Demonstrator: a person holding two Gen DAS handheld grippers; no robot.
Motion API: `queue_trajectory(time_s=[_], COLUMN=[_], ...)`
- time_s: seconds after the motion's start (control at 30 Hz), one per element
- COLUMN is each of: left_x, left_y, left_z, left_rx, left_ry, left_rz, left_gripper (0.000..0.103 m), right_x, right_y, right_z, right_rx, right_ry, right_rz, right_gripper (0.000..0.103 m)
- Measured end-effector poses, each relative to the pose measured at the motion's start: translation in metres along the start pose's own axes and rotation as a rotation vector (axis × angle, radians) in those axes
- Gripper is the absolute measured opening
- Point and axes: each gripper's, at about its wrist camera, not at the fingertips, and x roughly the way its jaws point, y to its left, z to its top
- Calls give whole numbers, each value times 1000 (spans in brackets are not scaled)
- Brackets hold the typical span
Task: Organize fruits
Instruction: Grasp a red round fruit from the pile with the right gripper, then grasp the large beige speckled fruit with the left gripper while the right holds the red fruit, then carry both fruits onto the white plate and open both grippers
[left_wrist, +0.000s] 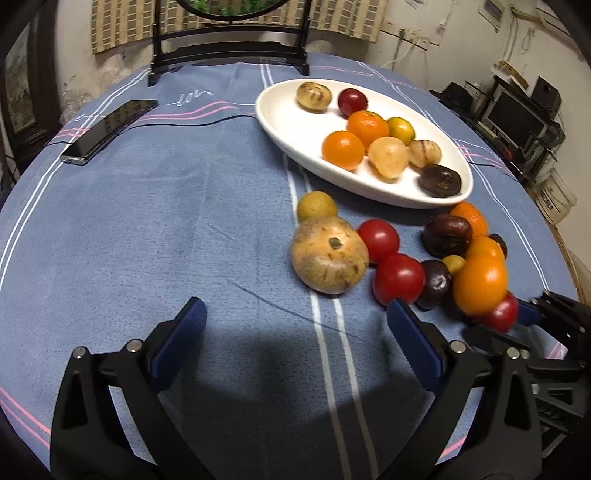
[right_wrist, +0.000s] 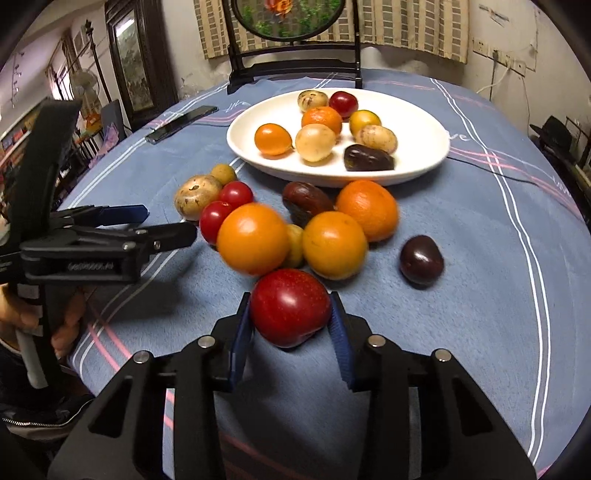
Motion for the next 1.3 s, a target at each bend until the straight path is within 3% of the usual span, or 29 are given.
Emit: queue_trajectory(time_s=[0.17, 0.33, 0.47, 0.57, 0.6, 0.67, 1.03, 1.3], left_x=[-2, 2, 11, 14, 14, 13, 0, -29], left_y=[7, -2, -12, -17, -19, -24, -29, -29], left_z=[3, 8, 13, 18, 19, 18, 8, 25], left_rx=[-37, 33, 88, 108, 114, 137, 144, 149], left_ry=[-18, -14, 2, -3, -4, -9, -32, -111], left_rz=[46, 55, 61, 47, 33, 14, 4, -32], left_gripper=[100, 93, 77, 61, 51, 44, 43, 43], right_x=[-10, -13, -14, -14, -14, -13, -18, -37], right_y=[-19, -25, -26, -28, -28, -28, -29, -40], right_z=[-8, -11, -13, -13, -13, -13, -11, 4], right_rx=[52, 74, 80, 82, 83, 85, 85, 81], right_ry=[-12, -21, -25, -23, -23, -21, -31, -100], right_rz=[10, 21, 32, 36, 37, 39, 30, 1], right_gripper=[41, 41, 41, 41, 41, 41, 41, 41])
